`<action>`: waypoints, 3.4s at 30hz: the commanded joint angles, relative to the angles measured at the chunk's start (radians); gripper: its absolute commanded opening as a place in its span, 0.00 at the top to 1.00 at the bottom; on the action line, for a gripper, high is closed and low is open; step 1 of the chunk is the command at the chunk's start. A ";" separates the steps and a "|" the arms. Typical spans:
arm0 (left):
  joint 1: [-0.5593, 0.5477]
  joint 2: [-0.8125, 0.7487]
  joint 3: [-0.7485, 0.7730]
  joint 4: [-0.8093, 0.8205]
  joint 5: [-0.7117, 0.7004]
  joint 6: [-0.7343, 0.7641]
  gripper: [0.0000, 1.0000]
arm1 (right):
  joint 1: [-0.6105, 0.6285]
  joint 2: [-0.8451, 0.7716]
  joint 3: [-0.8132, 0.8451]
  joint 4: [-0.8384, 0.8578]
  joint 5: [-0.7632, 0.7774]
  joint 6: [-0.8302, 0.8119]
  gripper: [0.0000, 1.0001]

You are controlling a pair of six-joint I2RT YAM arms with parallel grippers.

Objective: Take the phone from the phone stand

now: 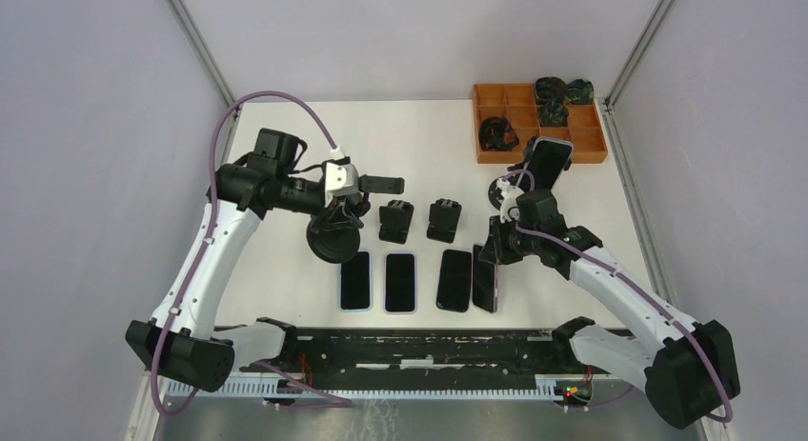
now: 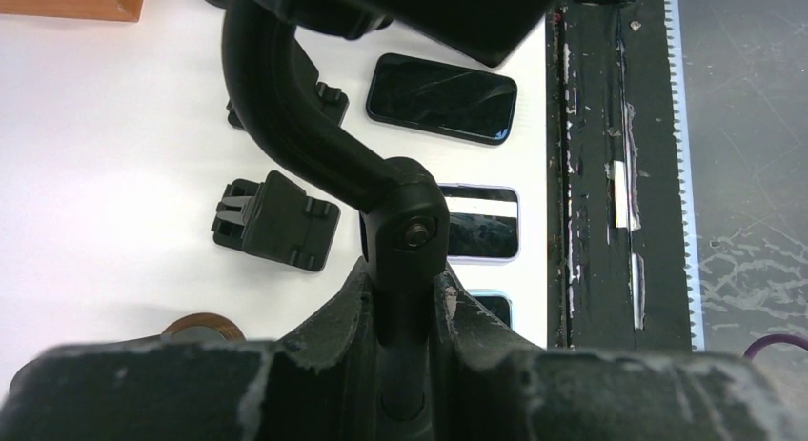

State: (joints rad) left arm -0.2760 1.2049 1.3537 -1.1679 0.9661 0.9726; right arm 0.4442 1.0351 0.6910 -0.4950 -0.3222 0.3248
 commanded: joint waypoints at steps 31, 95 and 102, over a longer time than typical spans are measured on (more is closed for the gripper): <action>0.006 -0.014 0.053 0.063 0.075 -0.054 0.98 | 0.003 -0.050 -0.286 0.174 0.256 0.077 0.16; 0.004 0.036 0.055 -0.214 0.040 0.273 0.98 | 0.344 0.324 0.611 0.574 -0.511 0.222 0.53; 0.005 0.030 0.055 -0.188 0.042 0.253 0.98 | 0.346 0.325 0.631 0.475 -0.509 0.147 0.44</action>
State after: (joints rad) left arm -0.2745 1.2556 1.3643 -1.3933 0.9695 1.2221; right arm 0.7815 1.3632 1.2629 0.0212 -0.8074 0.5224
